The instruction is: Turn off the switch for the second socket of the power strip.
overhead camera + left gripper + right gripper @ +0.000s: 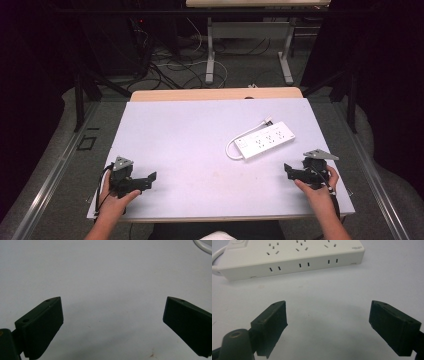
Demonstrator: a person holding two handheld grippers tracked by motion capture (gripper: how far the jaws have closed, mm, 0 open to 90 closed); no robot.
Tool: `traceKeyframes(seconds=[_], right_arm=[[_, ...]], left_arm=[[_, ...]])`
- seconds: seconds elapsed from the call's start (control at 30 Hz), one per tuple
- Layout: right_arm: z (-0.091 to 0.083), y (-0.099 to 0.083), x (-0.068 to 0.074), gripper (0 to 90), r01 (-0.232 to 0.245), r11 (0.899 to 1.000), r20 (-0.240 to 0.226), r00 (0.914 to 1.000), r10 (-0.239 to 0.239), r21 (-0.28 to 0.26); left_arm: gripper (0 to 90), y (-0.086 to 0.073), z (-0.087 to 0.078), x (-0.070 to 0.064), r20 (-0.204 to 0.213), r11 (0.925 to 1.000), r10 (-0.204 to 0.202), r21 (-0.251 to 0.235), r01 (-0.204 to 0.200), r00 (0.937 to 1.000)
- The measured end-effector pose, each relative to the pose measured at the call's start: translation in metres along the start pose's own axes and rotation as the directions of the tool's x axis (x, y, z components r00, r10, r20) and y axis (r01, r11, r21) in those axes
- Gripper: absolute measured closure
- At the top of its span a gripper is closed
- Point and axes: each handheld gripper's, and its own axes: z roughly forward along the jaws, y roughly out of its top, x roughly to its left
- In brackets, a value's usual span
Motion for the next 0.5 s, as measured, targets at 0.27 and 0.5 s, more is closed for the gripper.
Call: traceKeyframes(seconds=[0.27, 0.5], right_arm=[[0.000, 0.005, 0.014, 14.8, 0.060, 0.997, -0.010, 0.9981, -0.060, -0.050], [0.004, 0.007, 0.021, 15.1, 0.084, 0.995, -0.024, 0.9960, -0.086, -0.055]], left_arm=[[2.6, 0.000, -0.005, 0.001, -0.012, 0.9998, -0.021, 0.006, 0.021, 0.9997], [2.8, -0.004, -0.005, -0.002, 0.012, 0.9999, -0.004, 0.009, 0.004, 0.9999]])
